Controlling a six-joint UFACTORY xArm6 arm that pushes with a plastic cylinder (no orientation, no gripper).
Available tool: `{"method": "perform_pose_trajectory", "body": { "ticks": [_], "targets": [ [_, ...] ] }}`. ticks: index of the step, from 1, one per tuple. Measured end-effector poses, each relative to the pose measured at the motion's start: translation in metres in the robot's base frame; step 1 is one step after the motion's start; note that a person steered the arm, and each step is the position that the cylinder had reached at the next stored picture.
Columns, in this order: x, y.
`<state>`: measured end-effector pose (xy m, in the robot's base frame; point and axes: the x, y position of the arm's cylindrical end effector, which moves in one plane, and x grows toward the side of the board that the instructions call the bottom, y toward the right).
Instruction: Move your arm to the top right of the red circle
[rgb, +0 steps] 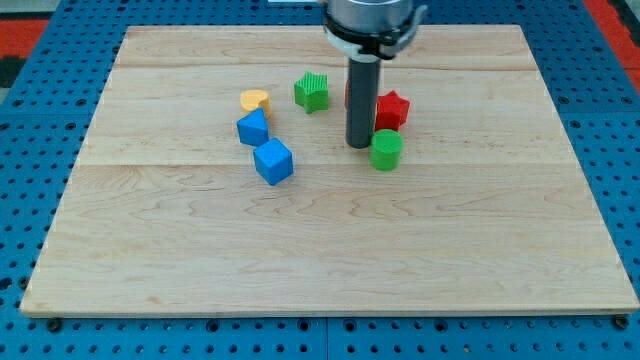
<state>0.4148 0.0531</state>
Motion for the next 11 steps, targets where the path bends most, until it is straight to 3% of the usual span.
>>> {"method": "perform_pose_trajectory", "body": {
  "ticks": [2, 4, 5, 7, 9, 11],
  "targets": [
    [0.011, 0.086],
    [0.093, 0.107],
    [0.087, 0.115],
    [-0.015, 0.112],
    [-0.087, 0.113],
    [-0.108, 0.108]
  ]
}}
